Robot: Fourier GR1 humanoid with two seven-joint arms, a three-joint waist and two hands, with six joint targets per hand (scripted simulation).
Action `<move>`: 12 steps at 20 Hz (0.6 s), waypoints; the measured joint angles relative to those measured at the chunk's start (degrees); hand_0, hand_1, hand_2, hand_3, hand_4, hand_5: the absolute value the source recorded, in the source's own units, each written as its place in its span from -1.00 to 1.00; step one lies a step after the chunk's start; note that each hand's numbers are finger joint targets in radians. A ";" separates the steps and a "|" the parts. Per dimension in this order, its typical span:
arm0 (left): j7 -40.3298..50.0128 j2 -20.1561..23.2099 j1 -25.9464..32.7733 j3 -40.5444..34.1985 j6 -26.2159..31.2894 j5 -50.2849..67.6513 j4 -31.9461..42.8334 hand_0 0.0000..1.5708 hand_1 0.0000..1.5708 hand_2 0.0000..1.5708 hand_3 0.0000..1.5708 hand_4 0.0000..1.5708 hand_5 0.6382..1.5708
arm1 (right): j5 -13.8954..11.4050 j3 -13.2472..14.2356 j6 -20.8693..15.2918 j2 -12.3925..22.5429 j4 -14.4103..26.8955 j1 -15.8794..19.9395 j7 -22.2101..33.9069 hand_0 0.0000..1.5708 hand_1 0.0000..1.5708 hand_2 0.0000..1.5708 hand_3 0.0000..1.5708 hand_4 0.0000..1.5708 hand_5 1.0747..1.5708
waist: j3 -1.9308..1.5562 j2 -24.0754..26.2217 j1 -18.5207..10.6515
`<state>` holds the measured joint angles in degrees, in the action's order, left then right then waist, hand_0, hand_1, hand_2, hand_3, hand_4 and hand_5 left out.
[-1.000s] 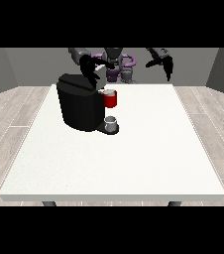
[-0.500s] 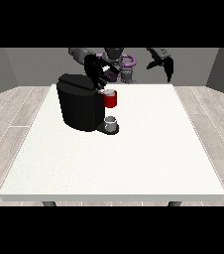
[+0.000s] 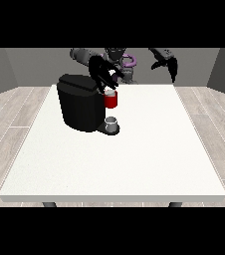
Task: Insert the coffee pod into the coffee machine and close the lid
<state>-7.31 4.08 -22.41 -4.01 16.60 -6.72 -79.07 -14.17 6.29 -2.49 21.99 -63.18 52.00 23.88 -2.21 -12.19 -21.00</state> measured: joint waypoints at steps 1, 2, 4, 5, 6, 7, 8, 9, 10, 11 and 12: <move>-0.02 0.10 -0.15 0.26 0.42 0.04 -0.17 -1.00 -1.00 -1.00 -1.00 -0.50 1.00 | -0.33 0.54 0.13 0.87 0.25 0.38 -0.19 -1.00 -1.00 -1.00 -1.00 -1.00 1.00 | -0.06 -0.38 -1.11; 0.04 0.04 -0.79 0.35 0.58 0.15 -0.12 -1.00 -1.00 -1.00 -1.00 -0.46 1.00 | -0.76 0.74 0.15 1.34 0.24 1.01 -0.51 -1.00 -1.00 -1.00 -1.00 -1.00 1.00 | -0.09 -0.98 -1.86; -0.05 -0.18 -1.62 0.77 0.99 0.28 -0.09 -1.00 -1.00 -1.00 -1.00 -0.52 1.00 | 0.17 2.22 0.15 1.58 0.24 1.80 0.17 -1.00 -1.00 -1.00 -1.00 -1.00 1.00 | -0.33 -1.92 -3.21; -0.07 -0.13 -2.03 0.83 1.23 0.36 -0.01 -1.00 -1.00 -1.00 -1.00 -0.54 1.00 | 0.44 2.88 0.11 1.95 -0.08 2.20 1.02 -1.00 -1.00 -1.00 -1.00 -1.00 1.00 | -0.35 -2.27 -3.88; -0.12 -0.12 -2.61 0.93 1.44 0.45 -0.02 -1.00 -1.00 -1.00 -1.00 -0.55 1.00 | 0.36 3.14 0.28 2.24 -0.55 2.21 1.94 -1.00 -1.00 -1.00 -1.00 -1.00 1.00 | -0.39 -2.54 -4.46; -0.07 -0.25 -3.10 1.11 1.51 0.46 -0.05 -1.00 -1.00 -1.00 -1.00 -0.68 1.00 | 0.56 3.65 0.59 2.70 -0.96 2.38 2.92 -1.00 -1.00 -1.00 -1.00 -1.00 1.00 | -0.45 -2.79 -5.07; 0.09 -0.32 -3.46 1.34 1.83 0.58 -0.05 -1.00 -1.00 -1.00 -1.00 -1.00 1.00 | 0.77 4.29 0.68 3.16 -1.36 2.59 4.02 -1.00 -1.00 -1.00 -1.00 -1.00 1.00 | -0.49 -3.09 -5.80; 0.09 -0.50 -3.94 1.49 2.01 0.72 0.04 -1.00 -1.00 -1.00 -1.00 -0.73 1.00 | 0.89 4.81 0.64 3.46 -1.94 2.85 4.98 -1.00 -1.00 -1.00 -1.00 -1.00 1.00 | -0.52 -3.46 -6.34; 0.03 -0.36 -4.46 1.56 2.22 0.71 0.10 -1.00 -1.00 -1.00 -1.00 -0.74 1.00 | 0.83 5.24 0.45 3.75 -2.66 3.05 5.92 -1.00 -1.00 -1.00 -1.00 -1.00 1.00 | -0.46 -3.96 -6.94; 0.06 -0.63 -4.77 1.79 2.34 0.79 0.15 -1.00 -1.00 -1.00 -1.00 -0.65 1.00 | 0.90 4.97 0.23 3.17 -3.45 4.21 5.07 -1.00 -1.00 -1.00 -1.00 -1.00 1.00 | 0.02 -4.07 -7.95; 0.20 -0.68 -5.58 1.95 2.47 0.81 0.13 -1.00 -1.00 -1.00 -1.00 -0.60 1.00 | 1.44 4.28 0.10 1.63 -4.28 5.50 3.30 -1.00 -1.00 -1.00 -1.00 -1.00 1.00 | 0.50 -4.83 -9.20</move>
<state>-7.11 3.40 -27.99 -2.06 19.07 -5.92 -78.94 -12.73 10.58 -2.40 23.62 -67.46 57.50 27.18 -1.71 -17.02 -30.20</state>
